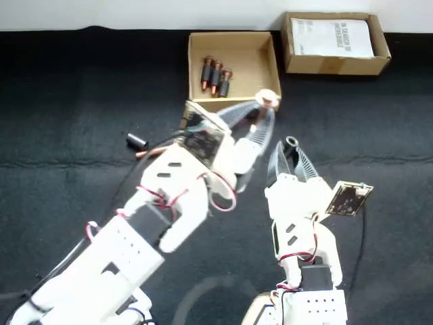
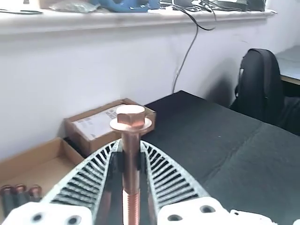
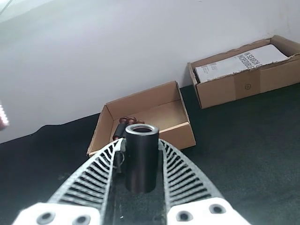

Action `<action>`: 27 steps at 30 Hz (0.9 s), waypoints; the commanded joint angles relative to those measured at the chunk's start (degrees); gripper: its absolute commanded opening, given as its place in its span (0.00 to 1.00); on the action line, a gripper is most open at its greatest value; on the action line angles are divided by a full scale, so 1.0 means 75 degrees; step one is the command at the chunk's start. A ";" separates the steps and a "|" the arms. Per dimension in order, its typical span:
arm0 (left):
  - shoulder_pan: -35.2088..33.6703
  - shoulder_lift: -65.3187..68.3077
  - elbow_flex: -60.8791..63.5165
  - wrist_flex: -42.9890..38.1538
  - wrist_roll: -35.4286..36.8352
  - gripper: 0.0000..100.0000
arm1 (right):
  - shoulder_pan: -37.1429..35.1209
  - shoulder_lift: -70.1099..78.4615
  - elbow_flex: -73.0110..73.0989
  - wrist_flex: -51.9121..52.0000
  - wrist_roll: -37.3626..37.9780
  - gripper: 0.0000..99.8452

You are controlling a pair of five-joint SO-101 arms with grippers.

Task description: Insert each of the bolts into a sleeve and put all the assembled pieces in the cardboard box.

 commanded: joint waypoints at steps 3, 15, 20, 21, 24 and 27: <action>0.0088 0.1108 0.0041 -0.1700 -0.0035 0.01 | -0.0416 -0.0111 0.1026 0.0170 -0.0047 0.01; -0.0064 0.2725 -0.1014 -0.2379 -0.0023 0.01 | -0.0873 -0.0076 0.1026 0.0123 0.0023 0.01; -0.0064 0.2725 -0.1354 -0.2368 -0.0023 0.01 | -0.0908 -0.0076 0.1026 0.0158 0.0023 0.01; -0.0041 0.2725 -0.1389 -0.2356 -0.0023 0.01 | -0.0908 -0.0076 0.1026 0.0158 0.0023 0.01; -0.0006 0.2714 -0.1366 -0.2344 0.0000 0.01 | -0.0885 -0.0076 0.1026 0.0158 0.0023 0.01; -0.0006 0.2702 -0.1389 -0.1770 0.0012 0.01 | -0.0873 -0.0076 0.1026 0.0158 0.0023 0.01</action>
